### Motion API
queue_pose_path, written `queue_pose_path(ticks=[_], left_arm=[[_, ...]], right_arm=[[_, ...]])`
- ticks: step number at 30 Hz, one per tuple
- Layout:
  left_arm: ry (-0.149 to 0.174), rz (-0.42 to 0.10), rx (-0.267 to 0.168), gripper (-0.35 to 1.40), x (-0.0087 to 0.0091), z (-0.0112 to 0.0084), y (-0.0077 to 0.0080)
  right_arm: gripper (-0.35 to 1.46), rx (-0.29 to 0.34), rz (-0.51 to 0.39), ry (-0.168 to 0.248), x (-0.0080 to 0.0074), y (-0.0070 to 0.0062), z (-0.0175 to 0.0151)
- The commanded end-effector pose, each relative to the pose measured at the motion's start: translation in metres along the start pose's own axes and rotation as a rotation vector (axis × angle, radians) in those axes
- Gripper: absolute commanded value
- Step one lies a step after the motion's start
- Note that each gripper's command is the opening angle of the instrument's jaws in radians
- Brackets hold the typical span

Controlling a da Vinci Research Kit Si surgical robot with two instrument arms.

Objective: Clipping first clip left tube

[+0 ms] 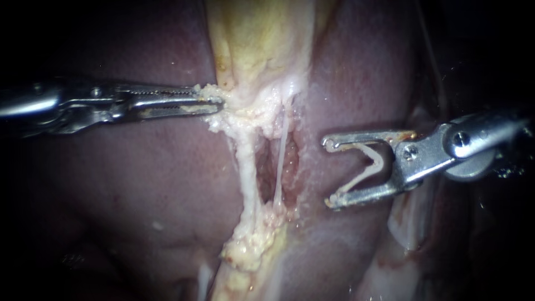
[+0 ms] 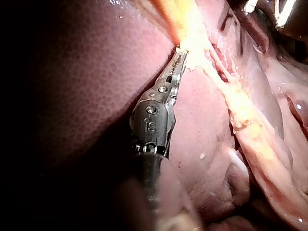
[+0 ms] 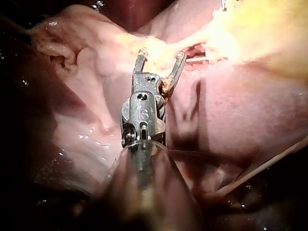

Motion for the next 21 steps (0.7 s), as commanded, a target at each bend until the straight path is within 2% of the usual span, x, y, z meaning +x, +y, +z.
queue_pose_path(ticks=[1, 5, 11, 13, 15, 21], left_arm=[[0.003, -0.001, -0.002, -0.35, 0.0001, -0.0001, 0.0001], [0.011, -0.007, -0.003, -0.35, 0.0013, -0.0013, 0.0008], [0.043, -0.028, 0.008, -0.35, 0.0047, -0.0048, 0.0018], [0.05, -0.042, 0.014, -0.35, 0.0059, -0.0059, 0.0019], [0.058, -0.032, 0.018, -0.35, 0.007, -0.007, 0.0019], [0.071, -0.033, 0.036, -0.35, 0.0086, -0.0093, 0.0011]], right_arm=[[0.5, 0.002, 0.0, 0.0, 0.0, 0.0, 0.0], [0.5, 0.002, 0.0, 0.0, 0.0, 0.0, -0.0001], [0.5, 0.002, 0.0, 0.0, 0.0, 0.0, -0.0001], [0.5, 0.002, 0.0, 0.0, 0.0, 0.0, -0.0001], [0.5, 0.002, 0.0, 0.0, 0.0, 0.0, -0.0001], [0.5, 0.002, 0.001, 0.0, 0.0001, 0.0, -0.0001]])
